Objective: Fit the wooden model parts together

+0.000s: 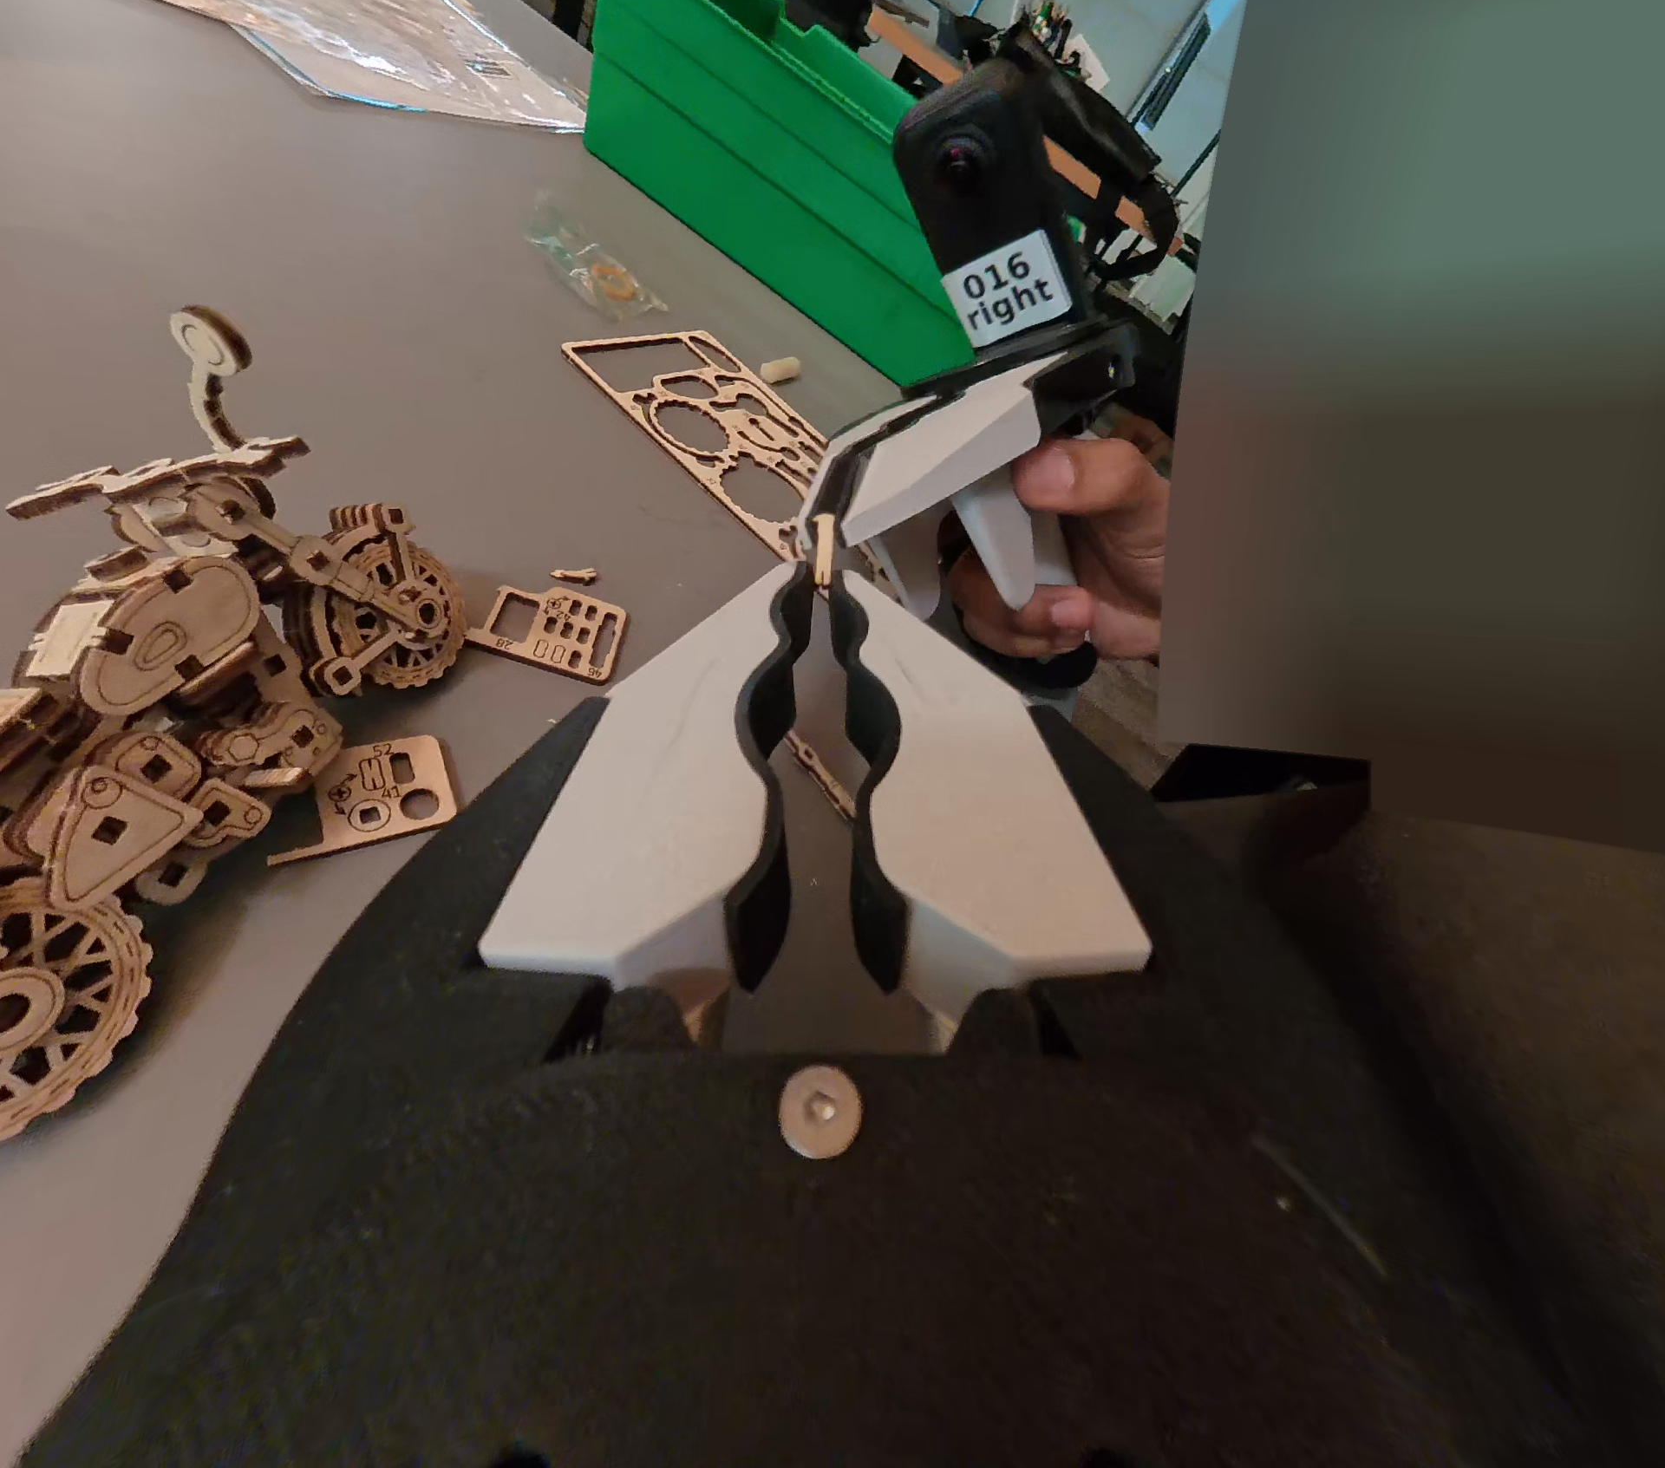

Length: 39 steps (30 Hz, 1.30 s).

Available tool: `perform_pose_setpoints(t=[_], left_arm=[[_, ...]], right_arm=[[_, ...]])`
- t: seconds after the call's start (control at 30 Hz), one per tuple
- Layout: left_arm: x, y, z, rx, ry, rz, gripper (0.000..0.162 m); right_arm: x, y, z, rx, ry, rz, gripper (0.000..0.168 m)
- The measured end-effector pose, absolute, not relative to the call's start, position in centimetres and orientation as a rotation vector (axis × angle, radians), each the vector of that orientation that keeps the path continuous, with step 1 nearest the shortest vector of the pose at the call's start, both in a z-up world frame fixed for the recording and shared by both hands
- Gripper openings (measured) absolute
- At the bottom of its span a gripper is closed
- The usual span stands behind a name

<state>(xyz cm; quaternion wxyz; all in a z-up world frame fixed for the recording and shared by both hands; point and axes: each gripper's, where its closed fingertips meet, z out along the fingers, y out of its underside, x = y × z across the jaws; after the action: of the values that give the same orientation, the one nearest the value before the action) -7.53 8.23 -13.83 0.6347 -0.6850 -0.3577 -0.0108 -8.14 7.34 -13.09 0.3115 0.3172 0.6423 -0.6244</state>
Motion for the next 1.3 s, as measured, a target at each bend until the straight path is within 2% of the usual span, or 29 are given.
perform_pose_setpoints(t=[0.17, 0.47, 0.6, 1.03, 1.3], left_arm=[[-7.6, 8.1, -13.8, -1.499, -0.856, -0.142, 0.01], [-7.0, 8.0, -11.6, -1.23, -0.871, -0.495, 0.015], [-6.8, 8.1, -11.6, -1.232, -0.864, -0.51, 0.001], [-7.0, 8.1, -12.0, -1.284, -0.859, -0.471, 0.0], [-6.8, 8.3, -12.4, -1.338, -0.845, -0.424, 0.0]], right_arm=[[-8.6, 7.8, -12.0, 0.827, 1.598, -1.699, 0.003], [-7.8, 7.3, -11.6, 0.712, 1.759, -1.751, 0.003], [-7.5, 7.2, -11.2, 0.655, 1.814, -1.79, 0.003], [-7.8, 8.0, -11.6, 0.667, 1.75, -1.74, 0.01], [-7.5, 7.9, -11.8, 0.653, 1.75, -1.703, 0.0]])
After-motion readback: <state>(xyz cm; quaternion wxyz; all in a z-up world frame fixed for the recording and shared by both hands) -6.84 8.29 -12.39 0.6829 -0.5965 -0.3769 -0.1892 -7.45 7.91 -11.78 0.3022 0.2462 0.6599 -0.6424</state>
